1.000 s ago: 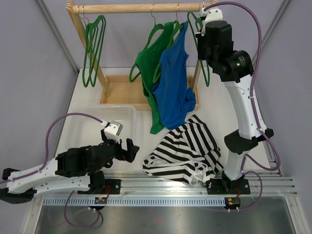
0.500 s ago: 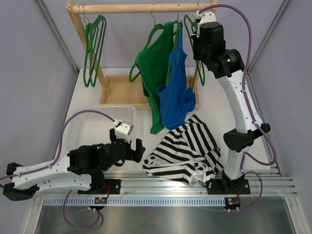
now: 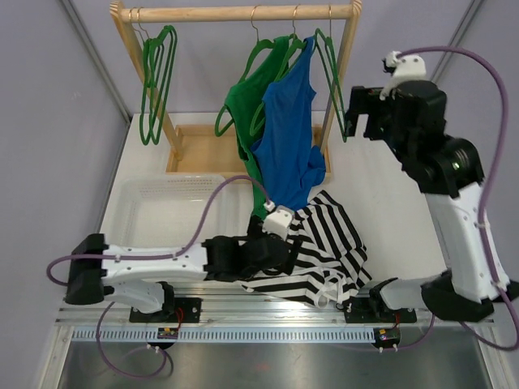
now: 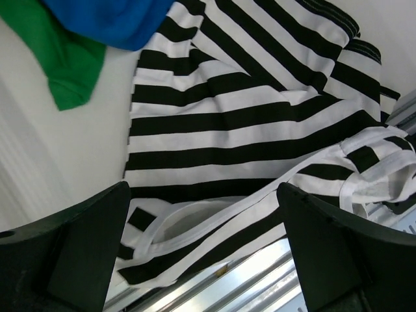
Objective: Remove the tank top from the hanger
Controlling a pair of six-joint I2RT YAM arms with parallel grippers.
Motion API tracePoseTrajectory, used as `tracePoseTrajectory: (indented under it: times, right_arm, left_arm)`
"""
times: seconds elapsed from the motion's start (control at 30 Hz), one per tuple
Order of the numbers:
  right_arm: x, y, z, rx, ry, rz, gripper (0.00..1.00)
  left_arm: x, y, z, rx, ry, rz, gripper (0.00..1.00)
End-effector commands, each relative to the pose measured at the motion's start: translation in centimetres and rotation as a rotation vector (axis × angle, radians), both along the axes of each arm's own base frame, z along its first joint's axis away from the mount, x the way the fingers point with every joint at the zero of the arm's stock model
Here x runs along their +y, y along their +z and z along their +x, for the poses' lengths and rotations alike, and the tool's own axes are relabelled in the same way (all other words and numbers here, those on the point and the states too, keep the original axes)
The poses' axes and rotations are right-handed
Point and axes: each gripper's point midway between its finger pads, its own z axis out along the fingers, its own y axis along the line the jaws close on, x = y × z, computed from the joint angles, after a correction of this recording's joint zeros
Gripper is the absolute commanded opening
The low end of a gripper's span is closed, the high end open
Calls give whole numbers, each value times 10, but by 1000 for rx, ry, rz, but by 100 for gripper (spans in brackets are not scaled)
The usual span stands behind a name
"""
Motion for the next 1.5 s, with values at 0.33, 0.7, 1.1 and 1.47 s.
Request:
tracePoseTrajectory:
  times: [0.33,0.7,1.1,1.47]
  right_arm:
    - [-5,-20,-136,-39,283,202,100]
    - [3,-26,-157,-55,376,230,100]
    - [-6,-44,-149,-21,307,205,100]
    - [-14,-76,-128,31,199,174,99]
  left_arm:
    - [-124,-102,-5,158,-40,98,99]
    - [-102,-159,-15,251,46,177,0]
    - [15,35,27,-62,269,67,0]
    - [131,150,36,-219,411,-75,0]
